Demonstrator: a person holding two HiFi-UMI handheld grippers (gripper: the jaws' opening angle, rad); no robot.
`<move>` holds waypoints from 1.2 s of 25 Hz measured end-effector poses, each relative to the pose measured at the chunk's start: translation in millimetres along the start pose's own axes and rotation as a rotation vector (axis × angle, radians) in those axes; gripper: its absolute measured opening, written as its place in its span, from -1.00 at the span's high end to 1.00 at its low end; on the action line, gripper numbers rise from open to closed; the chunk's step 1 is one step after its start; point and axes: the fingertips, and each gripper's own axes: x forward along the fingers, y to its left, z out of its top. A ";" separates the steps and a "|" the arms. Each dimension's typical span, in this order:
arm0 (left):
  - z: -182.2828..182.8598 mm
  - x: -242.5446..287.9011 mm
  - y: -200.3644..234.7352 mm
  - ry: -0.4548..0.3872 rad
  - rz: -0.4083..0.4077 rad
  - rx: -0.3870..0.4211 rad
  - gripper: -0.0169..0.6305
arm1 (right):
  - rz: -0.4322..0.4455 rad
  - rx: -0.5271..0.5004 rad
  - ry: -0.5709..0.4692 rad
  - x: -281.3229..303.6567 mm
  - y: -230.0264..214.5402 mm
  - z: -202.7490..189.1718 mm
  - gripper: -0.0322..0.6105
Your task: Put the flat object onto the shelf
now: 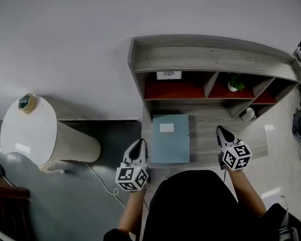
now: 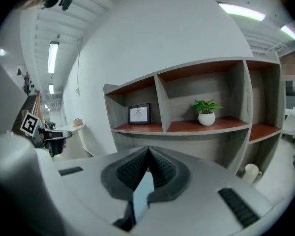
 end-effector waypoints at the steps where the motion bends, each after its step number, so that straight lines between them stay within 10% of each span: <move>1: 2.0 3.2 -3.6 0.000 -0.004 0.022 0.91 | -0.007 -0.010 -0.002 -3.0 -2.7 2.0 0.90; 6: 11.7 13.9 -22.0 0.007 -0.006 0.156 0.91 | -0.028 -0.024 -0.054 -17.9 -18.1 16.5 0.90; 30: -30.7 9.9 -62.7 0.047 0.033 0.044 0.91 | -0.121 -0.112 -0.096 -75.9 -67.6 7.4 0.90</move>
